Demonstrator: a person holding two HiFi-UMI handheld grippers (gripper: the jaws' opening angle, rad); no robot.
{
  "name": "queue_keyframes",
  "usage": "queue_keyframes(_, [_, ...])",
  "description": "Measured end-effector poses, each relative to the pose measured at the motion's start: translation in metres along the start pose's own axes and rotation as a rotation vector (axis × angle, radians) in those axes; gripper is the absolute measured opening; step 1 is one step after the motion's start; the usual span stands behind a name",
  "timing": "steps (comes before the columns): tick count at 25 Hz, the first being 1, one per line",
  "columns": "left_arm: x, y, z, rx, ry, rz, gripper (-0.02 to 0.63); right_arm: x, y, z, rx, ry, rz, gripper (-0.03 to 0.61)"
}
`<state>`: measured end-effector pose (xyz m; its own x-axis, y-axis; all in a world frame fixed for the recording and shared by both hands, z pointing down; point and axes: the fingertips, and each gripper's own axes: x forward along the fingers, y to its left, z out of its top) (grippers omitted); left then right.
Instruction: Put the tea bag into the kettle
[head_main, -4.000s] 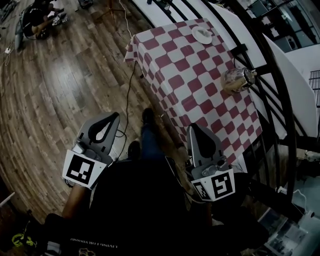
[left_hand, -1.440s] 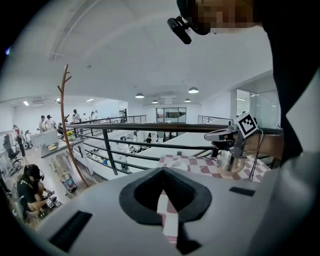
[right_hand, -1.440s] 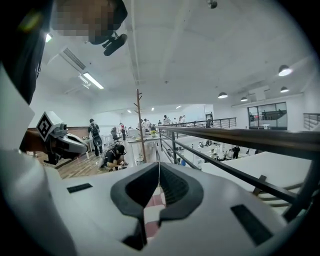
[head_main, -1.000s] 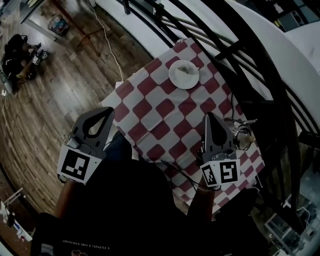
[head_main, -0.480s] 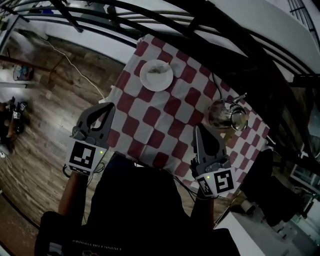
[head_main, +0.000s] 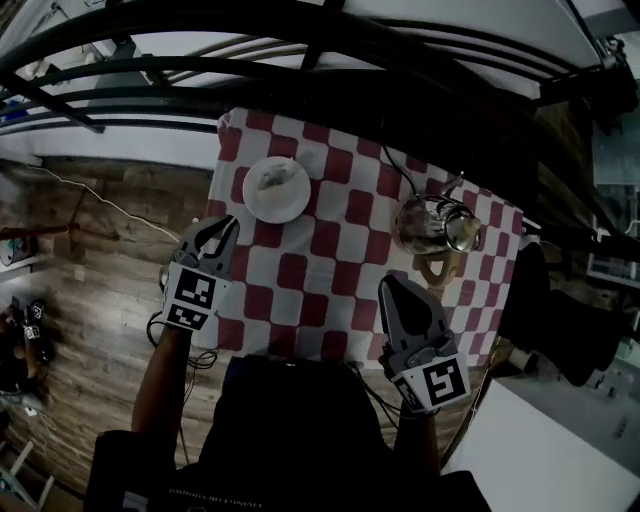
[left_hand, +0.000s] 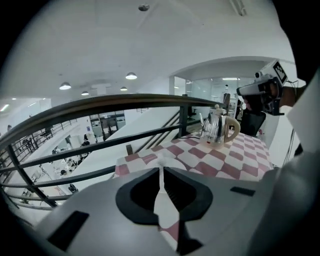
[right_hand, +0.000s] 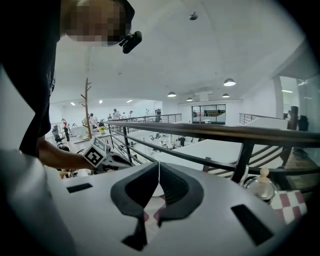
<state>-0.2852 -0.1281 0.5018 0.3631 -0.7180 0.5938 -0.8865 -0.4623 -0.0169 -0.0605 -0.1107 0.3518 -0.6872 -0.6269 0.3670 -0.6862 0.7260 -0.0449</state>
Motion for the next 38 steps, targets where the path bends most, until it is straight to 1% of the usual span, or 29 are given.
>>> queue_keyframes(2, [0.027,0.007,-0.008,0.038,0.042,-0.036,0.015,-0.003,-0.002,-0.005,0.023,0.012,-0.043,0.017])
queue_keyframes(5, [0.062,0.014,-0.020,0.093,0.098,-0.070,0.047,-0.007,-0.005,-0.013,0.038,0.040,-0.099,0.018])
queue_keyframes(9, [0.098,0.016,-0.032,0.106,0.132,-0.114,0.060,-0.011,-0.007,-0.018,0.070,0.069,-0.165,0.018])
queue_keyframes(11, [0.112,0.015,-0.035,0.112,0.145,-0.127,0.063,-0.016,-0.010,-0.020,0.062,0.068,-0.186,0.018])
queue_keyframes(13, [0.123,0.013,-0.037,0.118,0.156,-0.136,0.063,-0.020,-0.012,-0.023,0.054,0.079,-0.204,0.018])
queue_keyframes(15, [0.132,0.012,-0.038,0.123,0.162,-0.140,0.063,-0.022,-0.011,-0.026,0.082,0.110,-0.228,0.018])
queue_keyframes(18, [0.139,0.015,-0.041,0.142,0.173,-0.119,0.063,-0.026,-0.009,-0.030,0.105,0.122,-0.257,0.017])
queue_keyframes(19, [0.140,0.016,-0.041,0.150,0.174,-0.111,0.036,-0.026,-0.008,-0.030,0.105,0.123,-0.263,0.017])
queue_keyframes(20, [0.138,0.017,-0.038,0.154,0.166,-0.111,0.005,-0.027,-0.008,-0.030,0.103,0.124,-0.268,0.018])
queue_keyframes(24, [0.116,0.014,-0.020,0.135,0.100,-0.127,0.003,-0.027,-0.010,-0.026,0.090,0.119,-0.277,0.017])
queue_keyframes(27, [0.097,0.012,-0.012,0.130,0.068,-0.137,0.003,-0.027,-0.012,-0.022,0.056,0.100,-0.284,0.018])
queue_keyframes(30, [0.072,0.006,-0.006,0.129,0.045,-0.153,0.003,-0.031,-0.013,-0.022,0.026,0.103,-0.290,0.017])
queue_keyframes(33, [0.055,0.000,0.006,0.127,-0.001,-0.162,0.003,-0.035,-0.028,-0.015,0.011,0.087,-0.325,0.018])
queue_keyframes(36, [0.038,-0.005,0.014,0.088,-0.043,-0.171,0.003,-0.043,-0.046,-0.011,-0.019,0.082,-0.364,0.017])
queue_keyframes(38, [0.026,-0.008,0.015,0.066,-0.059,-0.169,0.003,-0.052,-0.057,-0.013,-0.016,0.091,-0.394,0.017])
